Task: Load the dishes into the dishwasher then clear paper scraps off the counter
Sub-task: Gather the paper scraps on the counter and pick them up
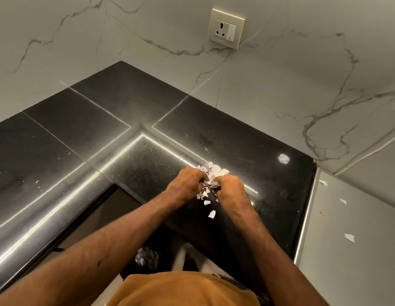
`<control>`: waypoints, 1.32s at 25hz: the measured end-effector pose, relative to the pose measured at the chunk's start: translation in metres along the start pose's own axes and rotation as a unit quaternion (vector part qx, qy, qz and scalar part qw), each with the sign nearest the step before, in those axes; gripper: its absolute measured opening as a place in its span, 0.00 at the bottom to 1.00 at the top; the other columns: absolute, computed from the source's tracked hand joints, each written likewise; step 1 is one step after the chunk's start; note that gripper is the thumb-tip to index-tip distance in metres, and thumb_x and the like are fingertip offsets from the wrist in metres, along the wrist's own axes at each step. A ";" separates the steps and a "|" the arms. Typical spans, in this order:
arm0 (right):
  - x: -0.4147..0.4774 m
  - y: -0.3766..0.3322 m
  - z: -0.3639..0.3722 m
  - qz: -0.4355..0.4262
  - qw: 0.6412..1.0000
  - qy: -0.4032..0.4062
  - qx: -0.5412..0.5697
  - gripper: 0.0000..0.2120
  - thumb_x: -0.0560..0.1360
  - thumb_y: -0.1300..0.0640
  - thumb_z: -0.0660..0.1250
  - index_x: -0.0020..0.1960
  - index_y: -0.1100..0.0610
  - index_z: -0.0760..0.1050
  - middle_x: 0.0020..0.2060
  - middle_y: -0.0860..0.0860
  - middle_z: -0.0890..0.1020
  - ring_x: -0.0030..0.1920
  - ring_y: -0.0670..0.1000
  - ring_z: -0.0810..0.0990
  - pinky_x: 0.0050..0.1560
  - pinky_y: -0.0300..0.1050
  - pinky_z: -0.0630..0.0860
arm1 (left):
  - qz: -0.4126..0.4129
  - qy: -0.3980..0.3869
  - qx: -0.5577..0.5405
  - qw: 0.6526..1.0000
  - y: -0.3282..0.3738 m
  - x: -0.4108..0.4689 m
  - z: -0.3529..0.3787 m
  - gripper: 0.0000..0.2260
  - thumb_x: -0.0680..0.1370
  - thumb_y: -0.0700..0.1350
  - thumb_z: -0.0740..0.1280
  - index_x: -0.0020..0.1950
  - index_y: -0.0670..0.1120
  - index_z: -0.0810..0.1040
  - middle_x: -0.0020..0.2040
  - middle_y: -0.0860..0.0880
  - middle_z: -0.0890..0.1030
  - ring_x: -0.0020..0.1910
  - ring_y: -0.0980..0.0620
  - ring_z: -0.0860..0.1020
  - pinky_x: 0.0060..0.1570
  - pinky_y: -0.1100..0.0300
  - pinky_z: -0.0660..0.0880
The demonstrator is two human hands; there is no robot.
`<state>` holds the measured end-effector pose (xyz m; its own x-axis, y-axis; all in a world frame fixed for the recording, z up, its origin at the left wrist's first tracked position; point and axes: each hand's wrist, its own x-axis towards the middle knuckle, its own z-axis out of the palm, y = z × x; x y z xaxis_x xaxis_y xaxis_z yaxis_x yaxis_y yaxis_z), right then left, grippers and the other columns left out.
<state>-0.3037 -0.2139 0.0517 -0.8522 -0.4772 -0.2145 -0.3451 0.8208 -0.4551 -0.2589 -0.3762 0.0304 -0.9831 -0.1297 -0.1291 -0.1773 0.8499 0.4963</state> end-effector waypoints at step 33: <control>-0.034 -0.091 0.434 0.077 0.954 -0.283 0.062 0.16 0.84 0.60 0.64 0.70 0.64 0.75 0.66 0.61 0.78 0.67 0.60 0.78 0.60 0.45 0.75 | -0.479 0.031 -0.228 0.847 -0.330 -0.228 0.233 0.06 0.79 0.47 0.70 0.46 0.47 0.85 0.52 0.45 0.86 0.50 0.50 0.83 0.49 0.59 0.78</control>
<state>-0.0731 -0.4084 -0.2750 -0.5282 -0.4757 -0.7034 -0.1533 0.8682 -0.4720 0.0347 -0.5077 -0.3040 -0.3751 -0.6878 -0.6215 -0.8806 0.0550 0.4706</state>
